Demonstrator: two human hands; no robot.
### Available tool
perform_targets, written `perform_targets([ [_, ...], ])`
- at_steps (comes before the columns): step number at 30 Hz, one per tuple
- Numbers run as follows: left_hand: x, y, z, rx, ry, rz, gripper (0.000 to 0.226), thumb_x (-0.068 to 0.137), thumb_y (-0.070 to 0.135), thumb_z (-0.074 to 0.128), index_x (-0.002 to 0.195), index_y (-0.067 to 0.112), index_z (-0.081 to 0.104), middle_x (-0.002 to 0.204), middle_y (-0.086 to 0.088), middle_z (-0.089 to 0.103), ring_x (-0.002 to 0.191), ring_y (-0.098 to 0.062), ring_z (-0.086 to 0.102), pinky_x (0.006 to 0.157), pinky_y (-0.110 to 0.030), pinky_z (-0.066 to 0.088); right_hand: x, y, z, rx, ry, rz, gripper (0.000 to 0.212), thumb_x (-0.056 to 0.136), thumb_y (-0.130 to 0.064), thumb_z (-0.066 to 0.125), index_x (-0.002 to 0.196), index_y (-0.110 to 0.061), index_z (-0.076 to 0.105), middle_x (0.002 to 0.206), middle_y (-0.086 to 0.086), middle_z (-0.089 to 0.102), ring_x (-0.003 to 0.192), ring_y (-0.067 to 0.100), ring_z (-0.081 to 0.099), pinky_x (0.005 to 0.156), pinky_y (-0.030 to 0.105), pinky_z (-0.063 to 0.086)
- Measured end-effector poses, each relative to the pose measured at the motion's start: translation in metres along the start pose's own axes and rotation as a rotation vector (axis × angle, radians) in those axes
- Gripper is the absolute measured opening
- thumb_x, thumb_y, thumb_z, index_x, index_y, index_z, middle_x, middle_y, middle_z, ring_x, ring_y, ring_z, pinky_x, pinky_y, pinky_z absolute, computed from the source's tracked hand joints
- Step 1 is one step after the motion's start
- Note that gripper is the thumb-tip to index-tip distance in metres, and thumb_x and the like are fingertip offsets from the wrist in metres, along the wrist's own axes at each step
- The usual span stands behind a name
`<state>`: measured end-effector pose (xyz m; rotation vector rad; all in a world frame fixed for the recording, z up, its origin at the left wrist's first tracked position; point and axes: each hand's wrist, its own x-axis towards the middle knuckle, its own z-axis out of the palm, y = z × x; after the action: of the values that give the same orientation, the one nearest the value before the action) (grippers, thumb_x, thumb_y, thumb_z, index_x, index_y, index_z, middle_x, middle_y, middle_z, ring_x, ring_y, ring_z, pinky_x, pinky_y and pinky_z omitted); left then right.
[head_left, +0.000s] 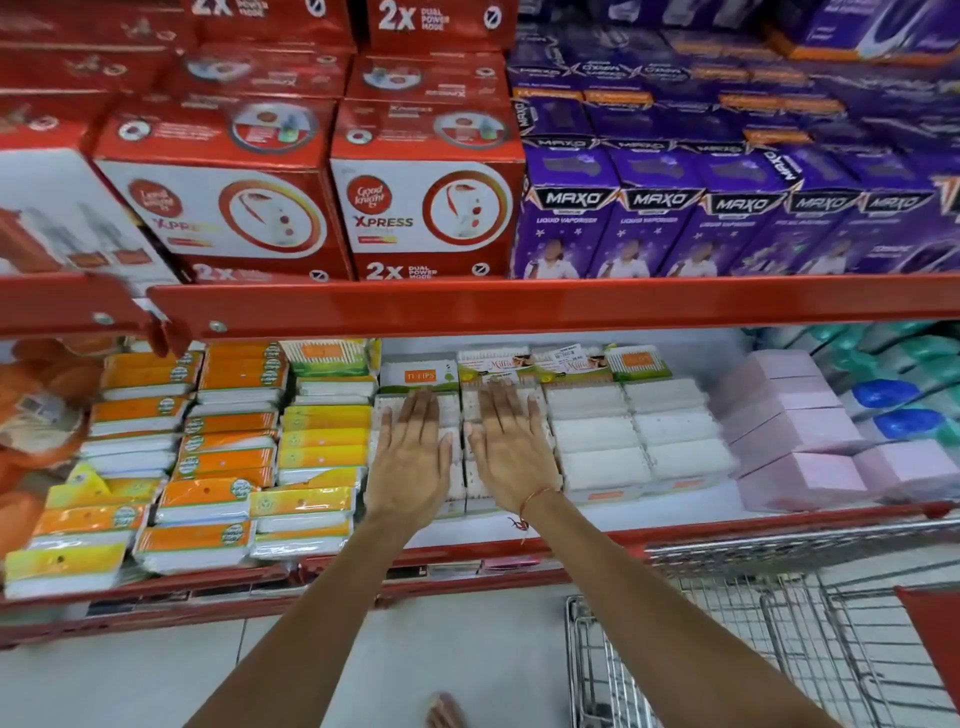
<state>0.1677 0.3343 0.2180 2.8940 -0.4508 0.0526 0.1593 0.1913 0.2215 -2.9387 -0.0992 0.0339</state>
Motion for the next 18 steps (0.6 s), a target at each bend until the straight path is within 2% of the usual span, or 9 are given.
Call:
perform_targets([
  [3,0.005,0.012,-0.005,-0.053,0.006,0.018,0.068,0.091,0.038,0.006,0.145,0.001,0.026,0.154,-0.016,0.03,0.146,-0.025,0.021,0.121,-0.039,-0.003,-0.002,0.011,-0.005,0.072,0.055,-0.006,0.066,0.093,-0.043,0.005,0.15,-0.009,0.008,0.161,0.006,0.005,0.148,0.016,-0.005,0.12,0.038,-0.011],
  [6,0.018,0.049,-0.01,-0.108,0.017,0.073,0.068,0.091,0.036,0.004,0.146,0.002,0.024,0.155,-0.014,0.028,0.146,-0.022,0.02,0.122,-0.039,-0.001,-0.009,0.042,-0.021,0.144,0.145,0.087,0.065,0.094,-0.042,0.006,0.15,-0.012,0.013,0.16,0.003,0.01,0.148,0.014,0.001,0.122,0.039,-0.003],
  [9,0.03,0.099,-0.009,-0.165,0.018,0.14,0.065,0.092,0.034,0.01,0.145,0.001,0.028,0.153,-0.015,0.032,0.145,-0.024,0.025,0.123,-0.037,-0.002,-0.015,0.097,-0.039,0.088,0.185,0.196,0.067,0.089,-0.037,0.005,0.149,-0.01,0.016,0.159,0.005,0.015,0.148,0.018,0.008,0.12,0.039,0.0],
  [13,0.038,0.156,0.005,-0.194,-0.062,0.218,0.07,0.089,0.038,0.002,0.146,0.003,0.023,0.155,-0.015,0.027,0.146,-0.025,0.019,0.119,-0.038,-0.003,-0.025,0.166,-0.052,-0.005,0.106,0.285,0.073,0.084,-0.04,0.0,0.149,-0.01,0.017,0.159,0.007,0.015,0.148,0.02,0.009,0.12,0.042,0.001],
  [18,0.045,0.183,0.027,-0.119,-0.125,0.198,0.078,0.085,0.042,-0.007,0.148,0.003,0.015,0.158,-0.014,0.018,0.148,-0.025,0.01,0.117,-0.04,-0.01,-0.039,0.189,-0.044,-0.001,0.003,0.2,0.076,0.084,-0.047,-0.007,0.149,-0.01,0.005,0.16,0.009,0.003,0.148,0.022,-0.002,0.122,0.039,-0.001],
])
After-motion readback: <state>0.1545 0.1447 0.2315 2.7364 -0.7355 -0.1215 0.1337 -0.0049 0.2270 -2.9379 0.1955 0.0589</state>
